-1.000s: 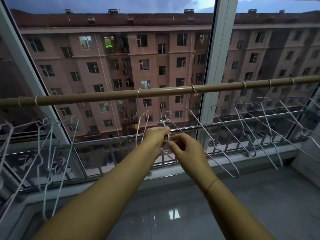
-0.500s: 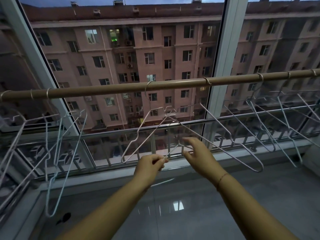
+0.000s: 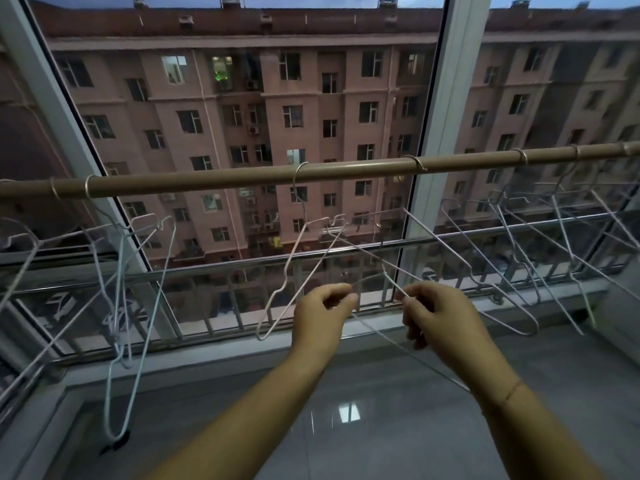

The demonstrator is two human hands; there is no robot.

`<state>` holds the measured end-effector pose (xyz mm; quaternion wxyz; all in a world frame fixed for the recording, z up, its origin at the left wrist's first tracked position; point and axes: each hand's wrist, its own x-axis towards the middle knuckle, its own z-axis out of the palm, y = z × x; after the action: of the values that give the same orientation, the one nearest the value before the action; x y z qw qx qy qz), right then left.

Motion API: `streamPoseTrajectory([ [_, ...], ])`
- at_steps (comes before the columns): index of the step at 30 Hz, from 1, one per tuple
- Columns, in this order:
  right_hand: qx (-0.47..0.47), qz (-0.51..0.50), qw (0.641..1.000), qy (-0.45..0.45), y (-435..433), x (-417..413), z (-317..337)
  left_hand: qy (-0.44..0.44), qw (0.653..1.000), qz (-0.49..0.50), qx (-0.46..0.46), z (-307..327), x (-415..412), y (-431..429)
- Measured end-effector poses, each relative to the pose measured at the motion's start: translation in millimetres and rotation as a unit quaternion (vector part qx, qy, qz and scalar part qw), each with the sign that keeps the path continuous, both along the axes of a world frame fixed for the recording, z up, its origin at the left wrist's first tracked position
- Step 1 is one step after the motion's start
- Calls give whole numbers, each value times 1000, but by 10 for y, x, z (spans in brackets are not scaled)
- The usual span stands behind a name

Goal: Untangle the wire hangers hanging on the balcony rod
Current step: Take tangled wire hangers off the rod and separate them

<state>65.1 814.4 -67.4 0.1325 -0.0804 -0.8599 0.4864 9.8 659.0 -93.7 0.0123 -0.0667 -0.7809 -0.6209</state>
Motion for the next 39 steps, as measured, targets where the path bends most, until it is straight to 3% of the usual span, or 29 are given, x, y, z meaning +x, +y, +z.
streamPoseTrajectory([
  [6, -61, -34, 994, 87, -97, -80, 292, -11, 989, -106, 108, 517, -48, 451],
  [13, 13, -41, 991, 123, -174, -328, 661, -64, 978, -68, 186, 942, -320, 544],
  [24, 4, 16, 996, 85, -530, -805, 599, -98, 972, 28, 210, 859, -632, 183],
  [28, 27, 21, 997, 63, -591, -810, 482, -81, 985, 46, 142, 760, -663, 134],
  [33, 122, -75, 980, 140, -377, -653, 562, 67, 991, 66, -97, 775, -528, 177],
  [36, 200, -157, 959, 123, -69, -555, 604, 164, 976, 64, -125, 786, -430, 239],
  [39, 221, -148, 964, 7, 182, -467, 549, 148, 986, -16, -79, 837, -411, 392],
])
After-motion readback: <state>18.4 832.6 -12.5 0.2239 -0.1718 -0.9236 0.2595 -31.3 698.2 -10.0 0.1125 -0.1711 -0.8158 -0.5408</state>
